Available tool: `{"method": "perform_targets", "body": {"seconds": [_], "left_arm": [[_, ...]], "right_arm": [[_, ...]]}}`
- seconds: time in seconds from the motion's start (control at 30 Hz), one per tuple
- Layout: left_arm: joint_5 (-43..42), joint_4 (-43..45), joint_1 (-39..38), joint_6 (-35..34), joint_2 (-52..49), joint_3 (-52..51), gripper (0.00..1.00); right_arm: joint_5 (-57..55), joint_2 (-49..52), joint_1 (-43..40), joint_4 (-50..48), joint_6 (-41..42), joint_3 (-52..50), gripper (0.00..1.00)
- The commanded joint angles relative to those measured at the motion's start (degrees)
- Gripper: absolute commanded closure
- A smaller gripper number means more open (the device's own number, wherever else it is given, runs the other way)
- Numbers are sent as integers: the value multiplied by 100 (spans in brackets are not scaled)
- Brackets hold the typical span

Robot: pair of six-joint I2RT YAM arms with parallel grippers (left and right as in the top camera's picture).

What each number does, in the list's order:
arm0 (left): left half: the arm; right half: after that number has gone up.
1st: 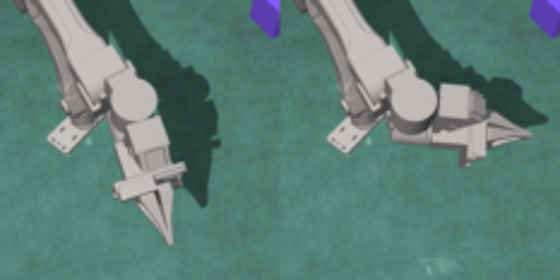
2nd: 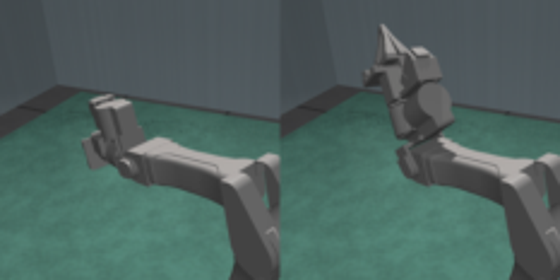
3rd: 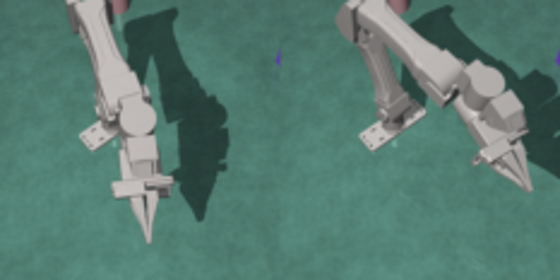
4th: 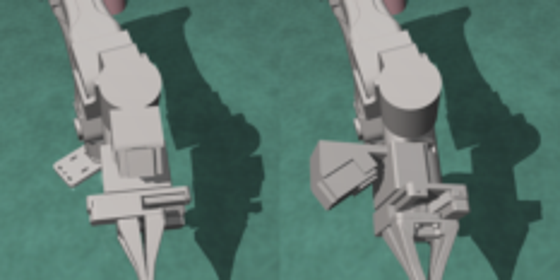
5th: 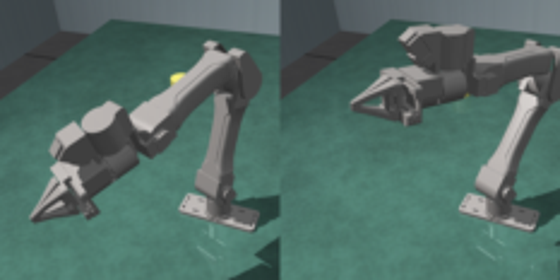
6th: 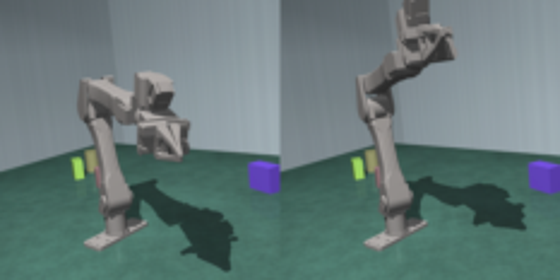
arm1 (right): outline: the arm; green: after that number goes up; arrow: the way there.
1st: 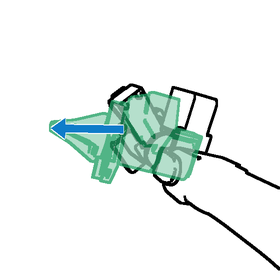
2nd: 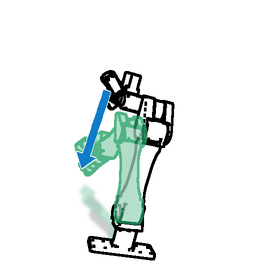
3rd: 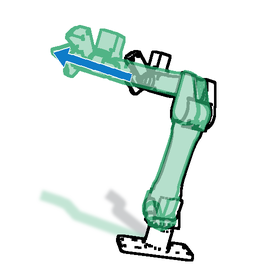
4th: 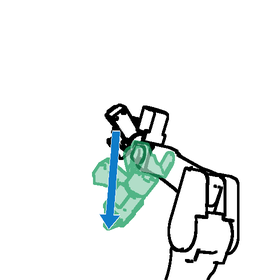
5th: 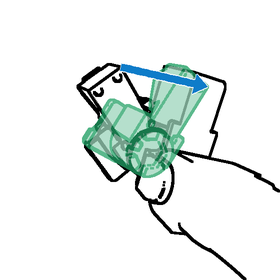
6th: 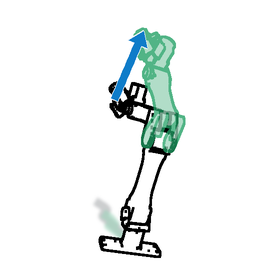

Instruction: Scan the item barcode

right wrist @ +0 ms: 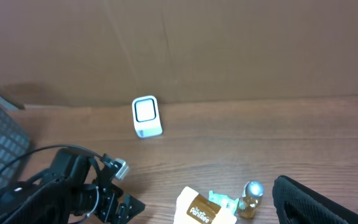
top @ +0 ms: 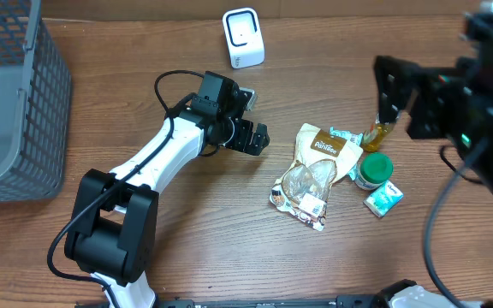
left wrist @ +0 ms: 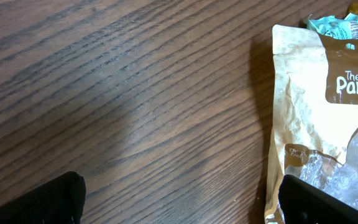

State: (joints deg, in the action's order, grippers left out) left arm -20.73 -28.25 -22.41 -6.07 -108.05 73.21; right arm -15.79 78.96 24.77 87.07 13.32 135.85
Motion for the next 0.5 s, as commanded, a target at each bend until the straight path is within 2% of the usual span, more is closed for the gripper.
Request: {"method": "perform_targets", "body": {"seconds": [0.0, 0.13, 0.3, 0.47], "left_arm": [[35, -2, -11, -59, -28, 55, 0], [37, 0, -9, -59, -28, 55, 0], [48, -4, -9, -57, -28, 55, 1], [83, -2, -9, -57, -28, 55, 0]], "right_arm": [[48, -404, -9, 2, 17, -326, 0], [44, -1097, -11, -251, 17, -1318, 0], [101, -2236, -35, -1178, 20, -3134, 0], [619, -3375, -396, -1976, 20, -4806, 0]]}}
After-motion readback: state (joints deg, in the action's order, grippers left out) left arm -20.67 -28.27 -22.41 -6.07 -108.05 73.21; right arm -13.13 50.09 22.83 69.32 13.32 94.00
